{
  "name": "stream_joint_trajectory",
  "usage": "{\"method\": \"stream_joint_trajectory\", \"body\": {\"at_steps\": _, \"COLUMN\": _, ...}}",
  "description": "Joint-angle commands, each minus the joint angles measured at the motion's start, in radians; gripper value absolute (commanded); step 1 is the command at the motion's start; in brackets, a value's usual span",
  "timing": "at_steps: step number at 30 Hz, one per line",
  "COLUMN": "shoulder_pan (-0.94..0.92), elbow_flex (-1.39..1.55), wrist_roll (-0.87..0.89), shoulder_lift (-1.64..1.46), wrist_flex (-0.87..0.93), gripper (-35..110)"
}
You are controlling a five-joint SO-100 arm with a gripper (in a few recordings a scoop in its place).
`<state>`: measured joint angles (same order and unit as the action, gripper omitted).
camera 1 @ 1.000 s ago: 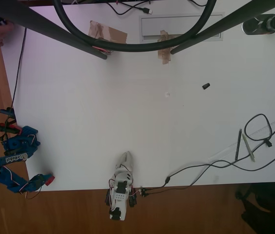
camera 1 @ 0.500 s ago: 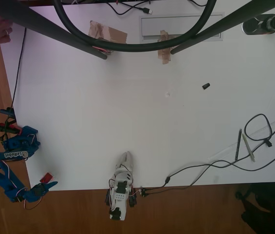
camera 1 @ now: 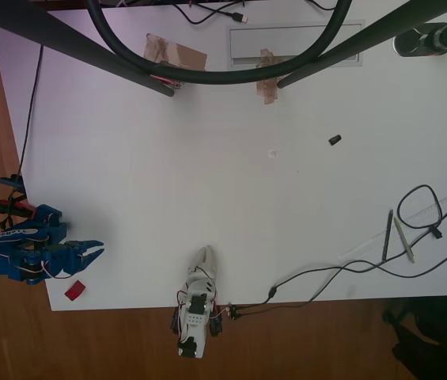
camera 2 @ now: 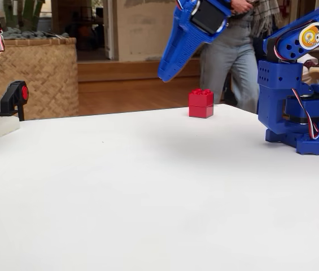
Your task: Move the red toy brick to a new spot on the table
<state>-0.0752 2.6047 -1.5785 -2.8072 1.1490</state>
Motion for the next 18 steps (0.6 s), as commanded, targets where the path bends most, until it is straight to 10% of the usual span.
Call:
{"method": "stream_joint_trajectory", "body": {"at_steps": 1, "shoulder_pan": 0.143, "elbow_flex": 0.104, "wrist_roll": 0.038, "shoulder_lift": -0.141, "wrist_flex": 0.058, "gripper": 0}}
{"method": "stream_joint_trajectory", "body": {"at_steps": 18, "shoulder_pan": 0.160, "elbow_flex": 0.592, "wrist_roll": 0.094, "shoulder_lift": -0.534, "wrist_flex": 0.104, "gripper": 1}}
